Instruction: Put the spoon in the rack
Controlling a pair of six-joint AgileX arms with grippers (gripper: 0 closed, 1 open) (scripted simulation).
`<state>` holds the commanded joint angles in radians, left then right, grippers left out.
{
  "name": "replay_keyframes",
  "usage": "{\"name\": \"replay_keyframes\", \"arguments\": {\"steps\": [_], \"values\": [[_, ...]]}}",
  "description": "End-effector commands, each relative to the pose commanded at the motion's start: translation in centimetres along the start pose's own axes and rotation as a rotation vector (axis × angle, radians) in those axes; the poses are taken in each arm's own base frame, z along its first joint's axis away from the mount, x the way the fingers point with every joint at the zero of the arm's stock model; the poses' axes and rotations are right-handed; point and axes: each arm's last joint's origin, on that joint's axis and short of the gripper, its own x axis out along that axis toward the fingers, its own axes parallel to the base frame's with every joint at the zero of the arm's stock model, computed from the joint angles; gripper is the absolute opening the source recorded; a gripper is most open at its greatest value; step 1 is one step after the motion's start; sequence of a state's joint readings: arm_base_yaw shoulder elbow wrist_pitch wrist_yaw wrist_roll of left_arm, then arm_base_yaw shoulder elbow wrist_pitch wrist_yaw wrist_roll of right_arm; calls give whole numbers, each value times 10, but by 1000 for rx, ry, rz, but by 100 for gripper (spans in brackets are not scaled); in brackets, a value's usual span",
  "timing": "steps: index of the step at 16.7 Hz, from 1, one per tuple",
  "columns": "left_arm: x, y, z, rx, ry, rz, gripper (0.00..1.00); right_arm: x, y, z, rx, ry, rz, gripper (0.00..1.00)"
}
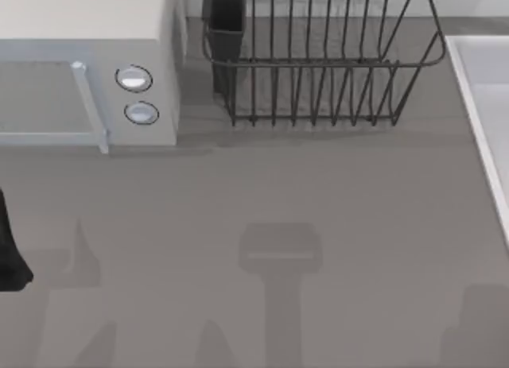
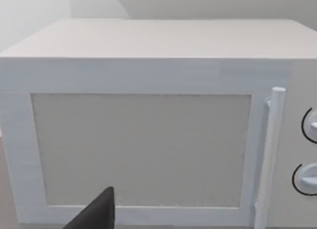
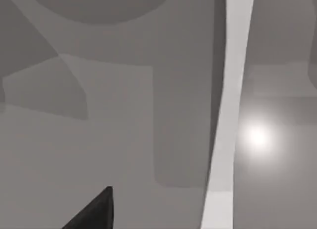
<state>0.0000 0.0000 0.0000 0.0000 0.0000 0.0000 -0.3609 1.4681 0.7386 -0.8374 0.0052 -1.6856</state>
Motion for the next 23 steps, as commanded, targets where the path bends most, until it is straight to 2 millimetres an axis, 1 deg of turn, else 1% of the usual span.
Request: {"name": "replay_keyframes", "arguments": {"steps": [3,5,7,10,23], "values": [[0,0,0,0,0,0,100,32,2,0,-1,0,-5,100],[0,0,0,0,0,0,100,47,5,0,-1,0,0,100],[0,0,0,0,0,0,100,52,6,0,-1,0,3,100],[0,0,0,0,0,0,100,52,6,0,-1,0,3,100],[0,0,0,0,0,0,100,52,6,0,-1,0,3,2]]}}
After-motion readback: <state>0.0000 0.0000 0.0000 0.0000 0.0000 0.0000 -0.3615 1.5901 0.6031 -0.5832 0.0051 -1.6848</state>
